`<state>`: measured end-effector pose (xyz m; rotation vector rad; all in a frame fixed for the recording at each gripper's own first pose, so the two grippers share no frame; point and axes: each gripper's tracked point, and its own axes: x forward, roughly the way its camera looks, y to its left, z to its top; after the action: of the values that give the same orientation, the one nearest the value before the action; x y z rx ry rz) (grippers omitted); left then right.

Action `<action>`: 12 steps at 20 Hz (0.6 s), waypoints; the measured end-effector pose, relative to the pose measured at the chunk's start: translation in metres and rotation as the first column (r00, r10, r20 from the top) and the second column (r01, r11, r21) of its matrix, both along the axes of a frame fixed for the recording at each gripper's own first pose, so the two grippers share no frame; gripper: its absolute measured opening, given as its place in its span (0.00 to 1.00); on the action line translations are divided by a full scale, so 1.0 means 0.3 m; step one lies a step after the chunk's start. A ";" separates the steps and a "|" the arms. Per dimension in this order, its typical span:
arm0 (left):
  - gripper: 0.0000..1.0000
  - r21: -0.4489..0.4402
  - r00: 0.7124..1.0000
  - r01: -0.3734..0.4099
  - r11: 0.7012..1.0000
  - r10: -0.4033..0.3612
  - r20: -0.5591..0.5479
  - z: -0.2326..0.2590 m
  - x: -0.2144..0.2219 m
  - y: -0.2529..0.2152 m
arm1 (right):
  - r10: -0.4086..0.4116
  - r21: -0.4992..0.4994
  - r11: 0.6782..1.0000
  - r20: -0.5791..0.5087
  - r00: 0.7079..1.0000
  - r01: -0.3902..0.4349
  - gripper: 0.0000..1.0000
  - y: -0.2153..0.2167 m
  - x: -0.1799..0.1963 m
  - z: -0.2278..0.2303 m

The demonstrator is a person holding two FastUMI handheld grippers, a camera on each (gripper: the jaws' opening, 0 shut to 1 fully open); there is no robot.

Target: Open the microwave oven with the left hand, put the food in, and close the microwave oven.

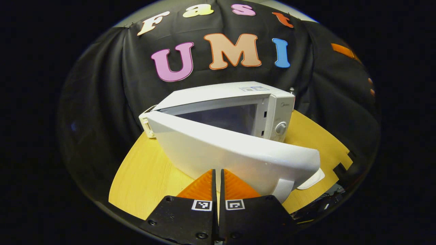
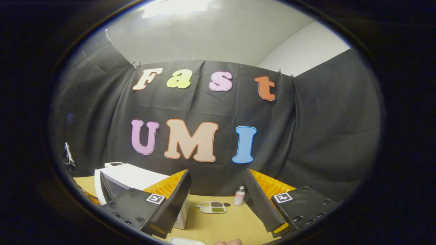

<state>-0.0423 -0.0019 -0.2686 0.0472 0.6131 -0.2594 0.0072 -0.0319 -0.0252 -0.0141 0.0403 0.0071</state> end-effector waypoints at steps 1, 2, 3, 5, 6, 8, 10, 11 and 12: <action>0.00 0.000 1.000 0.012 1.000 -0.012 0.008 0.000 0.035 -0.023 | -0.004 -0.001 1.000 0.000 1.000 0.004 0.96 -0.003 -0.001 0.003; 0.00 0.004 1.000 0.024 1.000 -0.024 0.013 -0.005 0.053 -0.039 | -0.009 -0.003 1.000 0.000 1.000 0.009 0.96 -0.011 -0.001 0.005; 0.00 0.010 0.999 0.032 0.999 -0.032 0.019 -0.007 0.075 -0.052 | -0.014 -0.004 1.000 -0.001 1.000 0.014 0.96 -0.021 -0.003 0.008; 0.00 0.006 0.998 0.043 0.999 -0.043 0.037 0.001 0.118 -0.079 | -0.026 -0.003 1.000 0.001 1.000 0.026 0.96 -0.033 -0.008 0.019; 0.00 0.004 0.998 0.051 0.999 -0.051 0.044 0.002 0.136 -0.097 | -0.032 -0.003 0.999 0.003 0.999 0.032 0.96 -0.040 -0.009 0.026; 0.00 0.007 0.996 0.070 0.998 -0.070 0.058 0.008 0.168 -0.125 | -0.044 -0.007 0.999 0.007 0.999 0.044 0.96 -0.057 -0.018 0.033; 0.00 0.008 0.993 0.090 0.996 -0.091 0.071 0.013 0.200 -0.150 | -0.053 -0.010 0.999 0.008 0.999 0.053 0.96 -0.067 -0.014 0.041; 0.01 0.009 0.993 0.094 0.996 -0.095 0.072 0.011 0.215 -0.159 | -0.059 -0.011 0.998 0.010 0.998 0.059 0.96 -0.075 -0.019 0.043; 0.00 0.006 0.993 0.095 0.995 -0.095 0.069 0.005 0.226 -0.167 | -0.063 -0.011 0.998 0.012 0.998 0.063 0.96 -0.080 -0.021 0.046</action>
<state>0.0256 -0.0519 -0.2670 0.0880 0.5426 -0.3479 0.0009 -0.0560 -0.0115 -0.0242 0.0295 -0.0562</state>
